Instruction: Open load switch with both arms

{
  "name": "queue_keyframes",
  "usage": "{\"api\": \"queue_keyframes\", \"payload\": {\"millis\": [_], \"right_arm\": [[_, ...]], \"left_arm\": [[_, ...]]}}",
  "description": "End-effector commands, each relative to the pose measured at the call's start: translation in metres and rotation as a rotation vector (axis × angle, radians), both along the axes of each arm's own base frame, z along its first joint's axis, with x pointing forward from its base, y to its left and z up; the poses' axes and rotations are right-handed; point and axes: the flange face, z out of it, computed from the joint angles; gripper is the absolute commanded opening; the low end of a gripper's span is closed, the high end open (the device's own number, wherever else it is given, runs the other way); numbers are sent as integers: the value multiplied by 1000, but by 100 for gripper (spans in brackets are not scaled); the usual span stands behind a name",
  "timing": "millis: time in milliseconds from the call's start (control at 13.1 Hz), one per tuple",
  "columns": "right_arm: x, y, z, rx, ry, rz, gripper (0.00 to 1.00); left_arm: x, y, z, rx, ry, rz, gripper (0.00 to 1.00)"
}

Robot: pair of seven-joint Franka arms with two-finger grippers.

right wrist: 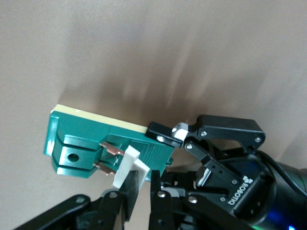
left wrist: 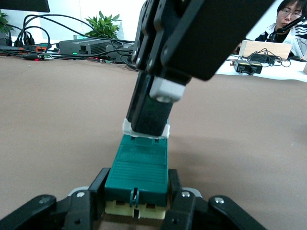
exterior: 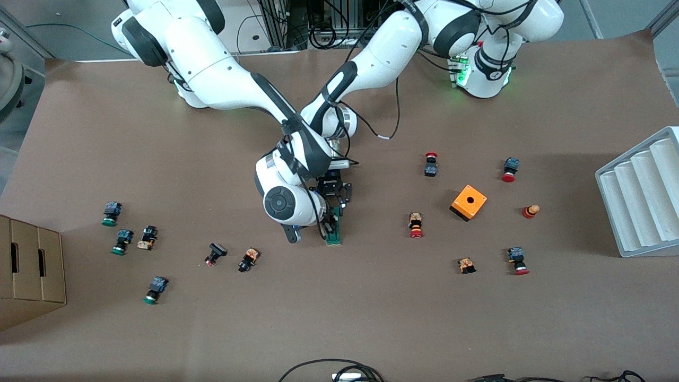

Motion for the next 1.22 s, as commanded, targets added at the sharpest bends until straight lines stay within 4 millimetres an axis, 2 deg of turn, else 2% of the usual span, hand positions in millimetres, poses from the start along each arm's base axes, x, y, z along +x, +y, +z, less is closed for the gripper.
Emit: {"api": "queue_keyframes", "payload": {"millis": [0,611,840,916,1145], "right_arm": [[-5,-6,-16,-32,-32,13,20],[-6,-2,-14,-31,-38,14,17],[-3,-2,-9,-24,-45,12,20],[-2,-3,-7,-22,-47,10,25],[0,-4,-6,-22,-49,5,22]], "left_arm": [[2,1,-13,1,20,-12,55],[2,1,-13,1,21,-11,55],[2,1,-13,1,21,-11,55],[2,1,-13,1,21,-11,55],[2,1,-13,1,21,-11,55]]}}
